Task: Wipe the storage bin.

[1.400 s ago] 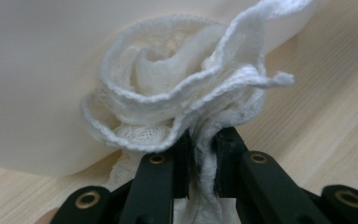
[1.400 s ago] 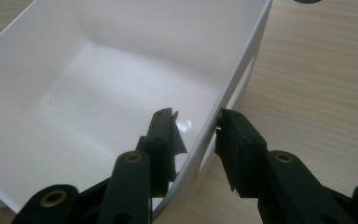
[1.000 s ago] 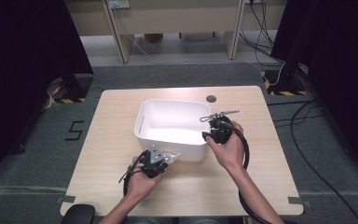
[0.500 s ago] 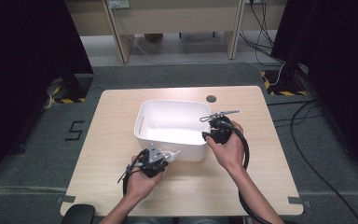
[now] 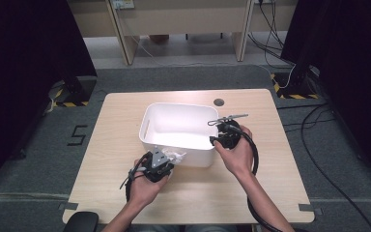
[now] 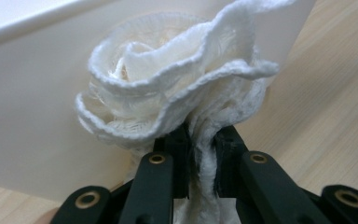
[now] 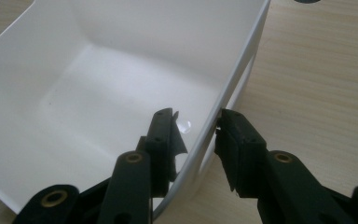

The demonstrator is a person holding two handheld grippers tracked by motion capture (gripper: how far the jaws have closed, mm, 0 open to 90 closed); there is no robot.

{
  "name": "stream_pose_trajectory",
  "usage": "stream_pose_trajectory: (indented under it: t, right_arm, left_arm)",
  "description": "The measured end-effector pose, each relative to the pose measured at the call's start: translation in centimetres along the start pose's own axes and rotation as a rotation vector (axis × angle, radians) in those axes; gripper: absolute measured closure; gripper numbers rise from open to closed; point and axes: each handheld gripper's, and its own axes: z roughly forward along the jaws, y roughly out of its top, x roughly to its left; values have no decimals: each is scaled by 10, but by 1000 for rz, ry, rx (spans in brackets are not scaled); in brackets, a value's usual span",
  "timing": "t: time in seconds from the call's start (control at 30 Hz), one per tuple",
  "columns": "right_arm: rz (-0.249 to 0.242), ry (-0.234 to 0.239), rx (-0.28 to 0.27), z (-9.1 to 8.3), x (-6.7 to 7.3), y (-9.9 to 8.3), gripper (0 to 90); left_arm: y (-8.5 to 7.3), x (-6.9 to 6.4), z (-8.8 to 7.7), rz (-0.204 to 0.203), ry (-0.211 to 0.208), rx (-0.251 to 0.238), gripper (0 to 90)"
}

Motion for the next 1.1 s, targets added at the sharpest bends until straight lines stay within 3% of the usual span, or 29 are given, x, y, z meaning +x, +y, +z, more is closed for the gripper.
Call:
stream_pose_trajectory:
  t: [0.43,1.1]
  right_arm:
    - [5,3,0,0,0,0,663]
    - [4,4,-3,1,-1,0,664]
  left_arm:
    - [7,2,-8,2,12,-21,791]
    - [13,-2,-7,-2,12,-29,791]
